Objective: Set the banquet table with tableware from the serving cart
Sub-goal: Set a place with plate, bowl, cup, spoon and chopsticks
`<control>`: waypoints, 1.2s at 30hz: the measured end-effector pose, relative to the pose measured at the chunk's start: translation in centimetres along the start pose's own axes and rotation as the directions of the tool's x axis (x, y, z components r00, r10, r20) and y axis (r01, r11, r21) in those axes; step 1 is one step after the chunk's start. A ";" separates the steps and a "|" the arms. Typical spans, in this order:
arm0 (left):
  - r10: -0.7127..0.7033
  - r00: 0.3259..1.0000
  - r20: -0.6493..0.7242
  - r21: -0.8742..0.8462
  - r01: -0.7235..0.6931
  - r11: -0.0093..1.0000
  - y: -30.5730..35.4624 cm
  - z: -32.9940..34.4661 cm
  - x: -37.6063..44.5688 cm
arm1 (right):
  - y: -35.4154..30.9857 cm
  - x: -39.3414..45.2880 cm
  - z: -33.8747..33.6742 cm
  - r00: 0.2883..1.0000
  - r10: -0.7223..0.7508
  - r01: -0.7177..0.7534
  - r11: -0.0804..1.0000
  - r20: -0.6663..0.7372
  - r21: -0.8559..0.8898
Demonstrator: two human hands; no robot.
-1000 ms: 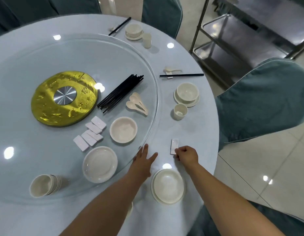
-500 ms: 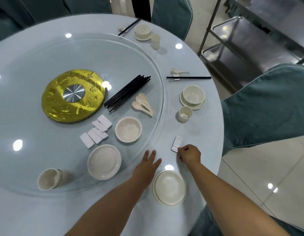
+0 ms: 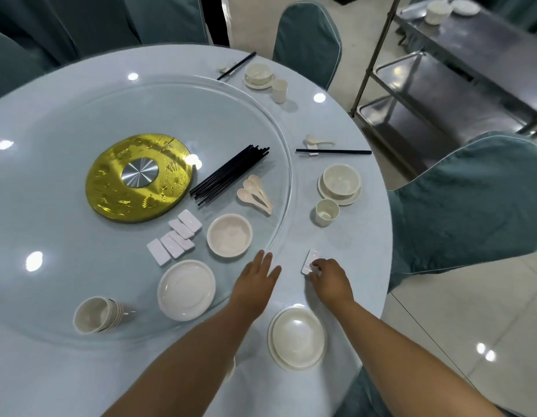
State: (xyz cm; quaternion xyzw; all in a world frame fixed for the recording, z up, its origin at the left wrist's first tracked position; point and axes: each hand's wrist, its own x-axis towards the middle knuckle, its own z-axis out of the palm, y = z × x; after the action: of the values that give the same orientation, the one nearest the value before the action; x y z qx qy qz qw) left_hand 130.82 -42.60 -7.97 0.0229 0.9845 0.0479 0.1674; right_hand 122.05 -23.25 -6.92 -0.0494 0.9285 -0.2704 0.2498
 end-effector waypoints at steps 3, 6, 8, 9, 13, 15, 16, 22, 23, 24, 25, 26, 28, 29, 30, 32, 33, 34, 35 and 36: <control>-0.111 0.991 0.070 -0.008 0.112 0.994 -1.2 -0.1 0.2 | -0.6 0.6 0.2 0.999 -0.042 0.042 0.999 -0.017 0.012; -0.142 0.981 0.129 -0.047 0.149 0.988 -1.8 0.5 -0.1 | -1.9 1.7 0.3 0.995 -0.082 0.083 0.996 -0.053 0.014; -0.167 0.978 0.127 -0.078 0.177 0.981 -1.8 1.0 -0.2 | -3.1 2.7 0.6 0.991 -0.118 0.118 0.993 -0.056 0.005; -0.189 0.975 0.115 -0.099 0.200 0.975 -1.9 1.1 -0.2 | -3.8 3.2 0.7 0.989 -0.134 0.134 0.991 -0.055 -0.007; -0.213 0.970 0.114 -0.129 0.227 0.965 -2.2 1.1 -0.5 | -6.7 4.4 1.7 0.983 -0.169 0.169 0.986 -0.068 -0.009; -0.212 0.972 0.100 -0.145 0.225 0.964 -2.7 1.4 -1.2 | -8.0 4.6 2.5 0.978 -0.195 0.194 0.981 -0.073 -0.015; -0.208 0.974 0.084 -0.148 0.219 0.964 -2.9 1.6 -1.5 | -8.6 4.7 2.9 0.976 -0.206 0.205 0.979 -0.078 -0.021; -0.233 0.968 0.092 -0.150 0.245 0.958 -3.9 1.7 -3.9 | -12.5 5.7 4.6 0.976 -0.201 0.198 0.979 -0.084 -0.046; -0.243 0.965 0.095 -0.154 0.255 0.955 -4.1 1.5 -4.4 | -13.1 5.8 4.8 0.979 -0.186 0.183 0.982 -0.084 -0.043; -0.255 0.963 0.092 -0.154 0.266 0.952 -4.3 1.2 -4.8 | -13.7 5.9 5.1 0.980 -0.180 0.177 0.983 -0.081 -0.050; -0.265 0.960 0.087 -0.151 0.276 0.949 -4.5 1.0 -5.3 | -14.2 5.9 5.4 0.981 -0.179 0.175 0.983 -0.076 -0.060; -0.270 0.959 0.082 -0.139 0.279 0.950 -4.4 0.7 -5.5 | -14.5 5.9 5.5 0.982 -0.175 0.170 0.983 -0.075 -0.064; -0.278 0.959 0.062 -0.101 0.283 0.954 -4.4 0.3 -6.3 | -15.5 5.7 6.2 0.982 -0.175 0.171 0.983 -0.067 -0.061; -0.275 0.960 0.052 -0.089 0.279 0.956 -4.3 0.1 -6.5 | -15.8 5.7 6.5 0.983 -0.171 0.168 0.984 -0.063 -0.053; -0.269 0.963 0.031 -0.079 0.270 0.960 -4.3 0.1 -6.7 | -16.2 5.6 6.8 0.985 -0.165 0.162 0.986 -0.054 -0.049; -0.222 0.974 -0.031 -0.041 0.221 0.974 -4.3 0.8 -6.8 | -16.7 5.4 7.6 0.989 -0.148 0.146 0.988 -0.019 -0.056; -0.190 0.981 -0.032 -0.004 0.190 0.982 -4.3 1.2 -6.8 | -16.9 5.4 8.0 0.991 -0.137 0.137 0.989 -0.001 -0.064; -0.164 0.986 -0.015 0.029 0.164 0.986 -4.3 1.4 -6.9 | -17.1 5.3 8.4 0.991 -0.131 0.132 0.988 0.017 -0.076; -0.153 0.988 0.004 0.044 0.153 0.987 -4.3 1.7 -7.1 | -17.2 5.2 8.8 0.991 -0.131 0.133 0.987 0.032 -0.090; -0.148 0.989 0.020 0.060 0.146 0.987 -4.4 1.9 -7.2 | -17.4 5.1 9.0 0.991 -0.127 0.131 0.986 0.043 -0.100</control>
State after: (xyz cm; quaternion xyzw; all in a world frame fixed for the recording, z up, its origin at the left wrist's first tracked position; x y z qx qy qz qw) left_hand 138.15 -47.20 -7.86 -0.0443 0.9823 0.0062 0.1819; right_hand 121.29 -43.45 -6.57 -0.1270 0.9313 -0.2368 0.2457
